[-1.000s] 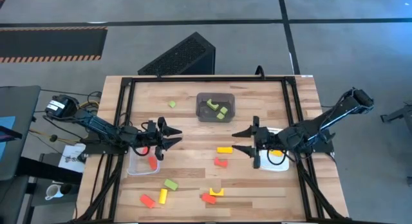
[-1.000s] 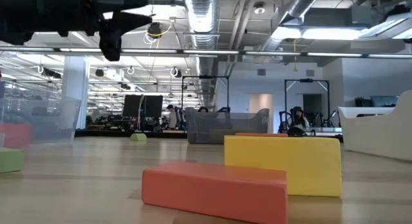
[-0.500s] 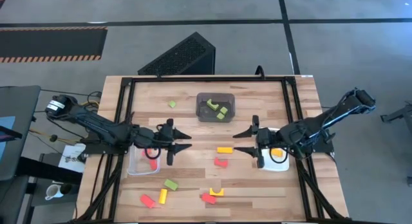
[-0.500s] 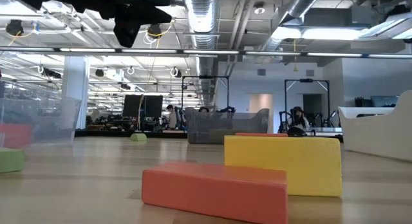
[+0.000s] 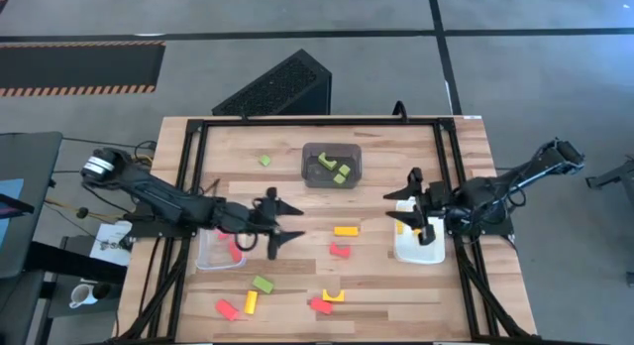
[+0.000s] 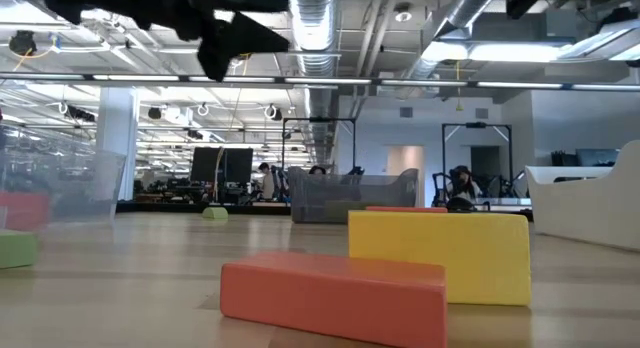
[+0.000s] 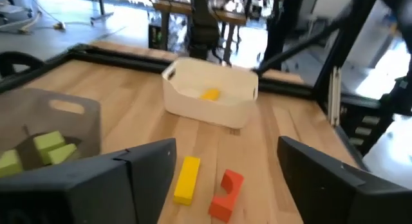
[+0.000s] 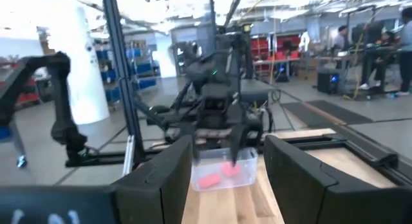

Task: Sort & place blocks by color
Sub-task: Put the orange block into the transparent bin

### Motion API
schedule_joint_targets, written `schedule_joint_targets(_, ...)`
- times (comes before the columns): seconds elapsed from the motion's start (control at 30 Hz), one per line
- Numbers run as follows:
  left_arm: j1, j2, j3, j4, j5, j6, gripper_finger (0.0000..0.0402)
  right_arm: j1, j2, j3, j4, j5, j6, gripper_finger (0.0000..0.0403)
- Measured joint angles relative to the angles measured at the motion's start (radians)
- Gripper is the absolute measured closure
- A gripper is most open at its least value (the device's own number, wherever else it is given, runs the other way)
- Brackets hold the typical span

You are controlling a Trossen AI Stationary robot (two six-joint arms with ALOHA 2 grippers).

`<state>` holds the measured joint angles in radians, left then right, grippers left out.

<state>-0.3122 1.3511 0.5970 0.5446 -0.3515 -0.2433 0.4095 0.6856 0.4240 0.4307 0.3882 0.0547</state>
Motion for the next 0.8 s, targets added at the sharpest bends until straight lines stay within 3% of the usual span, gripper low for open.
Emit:
schedule_joint_targets(0.17,0.0,0.181,0.155,-0.06,0.031,0.06,0.0121,0.0,-0.028,-0.026,0.019,0.003,-0.002,0.0189)
schedule_joint_targets(0.47,0.02,0.424,0.415,-0.238,0.134,0.109,0.0119,0.001,-0.026,-0.026,0.023,0.003,-0.002,0.0189)
schedule_joint_targets(0.8,0.041,0.569,0.471,-0.264,0.202,0.116,0.0119,0.003,-0.026,-0.026,0.036,0.003,0.009,0.0189)
